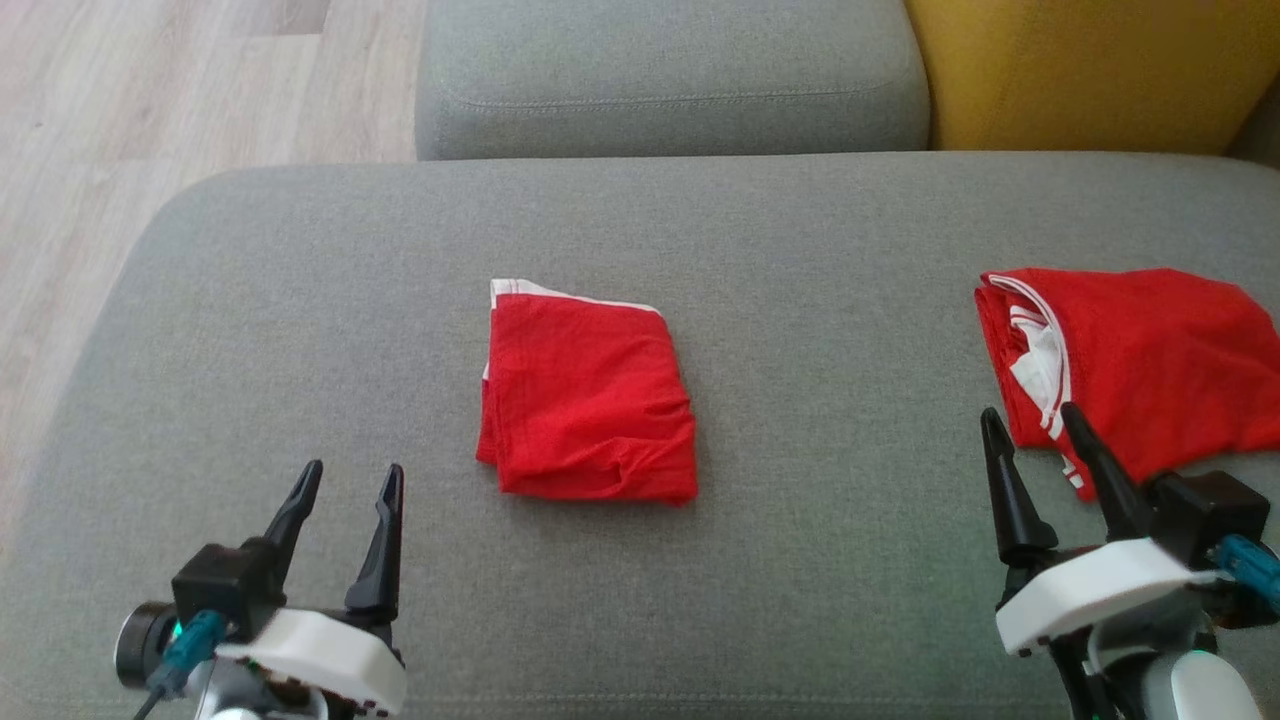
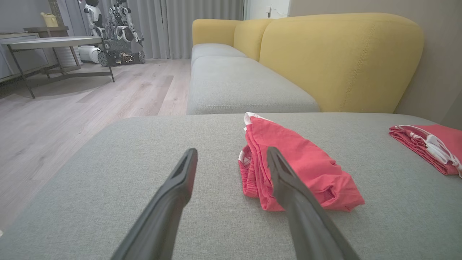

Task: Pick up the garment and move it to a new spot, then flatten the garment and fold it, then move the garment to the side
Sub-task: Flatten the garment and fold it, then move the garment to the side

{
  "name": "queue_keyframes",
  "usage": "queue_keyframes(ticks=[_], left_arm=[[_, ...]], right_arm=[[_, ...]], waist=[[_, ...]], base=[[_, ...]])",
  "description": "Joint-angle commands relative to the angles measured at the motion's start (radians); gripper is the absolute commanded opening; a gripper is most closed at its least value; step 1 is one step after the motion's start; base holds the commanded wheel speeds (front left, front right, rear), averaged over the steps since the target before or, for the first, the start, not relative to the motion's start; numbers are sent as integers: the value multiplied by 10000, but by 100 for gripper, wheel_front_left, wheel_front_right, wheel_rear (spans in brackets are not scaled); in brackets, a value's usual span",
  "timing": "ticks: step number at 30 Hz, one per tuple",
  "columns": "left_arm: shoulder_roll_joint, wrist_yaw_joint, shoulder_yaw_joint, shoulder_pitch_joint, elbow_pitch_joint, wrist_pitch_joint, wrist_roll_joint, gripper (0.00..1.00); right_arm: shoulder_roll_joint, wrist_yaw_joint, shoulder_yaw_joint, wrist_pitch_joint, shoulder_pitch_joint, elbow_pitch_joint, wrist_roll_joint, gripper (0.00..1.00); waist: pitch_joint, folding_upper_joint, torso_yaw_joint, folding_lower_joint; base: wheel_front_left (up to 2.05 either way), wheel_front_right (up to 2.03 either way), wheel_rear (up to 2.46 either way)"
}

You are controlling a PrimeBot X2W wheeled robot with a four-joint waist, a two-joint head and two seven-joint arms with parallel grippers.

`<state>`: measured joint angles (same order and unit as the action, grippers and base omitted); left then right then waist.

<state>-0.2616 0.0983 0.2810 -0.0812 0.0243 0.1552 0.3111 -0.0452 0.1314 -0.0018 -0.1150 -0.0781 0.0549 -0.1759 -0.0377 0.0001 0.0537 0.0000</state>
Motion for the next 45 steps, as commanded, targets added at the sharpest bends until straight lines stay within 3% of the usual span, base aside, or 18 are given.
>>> queue_keyframes(ticks=[1, 21, 26, 36, 45], left_arm=[[-240, 89, -335, 444, -392, 25, 21, 100], [-299, 243, -279, 556, -419, 74, 67, 100], [-287, 131, -122, 888, -433, 99, 39, 100], [-28, -314, 267, 2301, -141, 470, -57, 100], [464, -724, 659, 3449, 458, 868, -142, 100]], right_arm=[[-51, -7, 197, -27, 197, 435, 36, 100], [-51, -7, 124, -123, 274, 410, 61, 100], [-51, -7, -39, -88, 474, 74, 63, 100], [-51, -7, 469, 226, 1881, -1489, -193, 100], [-51, -7, 1806, 521, 3601, -4195, -962, 100]], waist=[[13, -1, -5, 0], [107, -1, 0, 0], [322, -1, 338, 0], [1528, -1, 1566, 0], [2470, -1, 2650, 0]], base=[[0, 0, 0], [0, 0, 0], [0, 0, 0], [0, 0, 0], [0, 0, 0]])
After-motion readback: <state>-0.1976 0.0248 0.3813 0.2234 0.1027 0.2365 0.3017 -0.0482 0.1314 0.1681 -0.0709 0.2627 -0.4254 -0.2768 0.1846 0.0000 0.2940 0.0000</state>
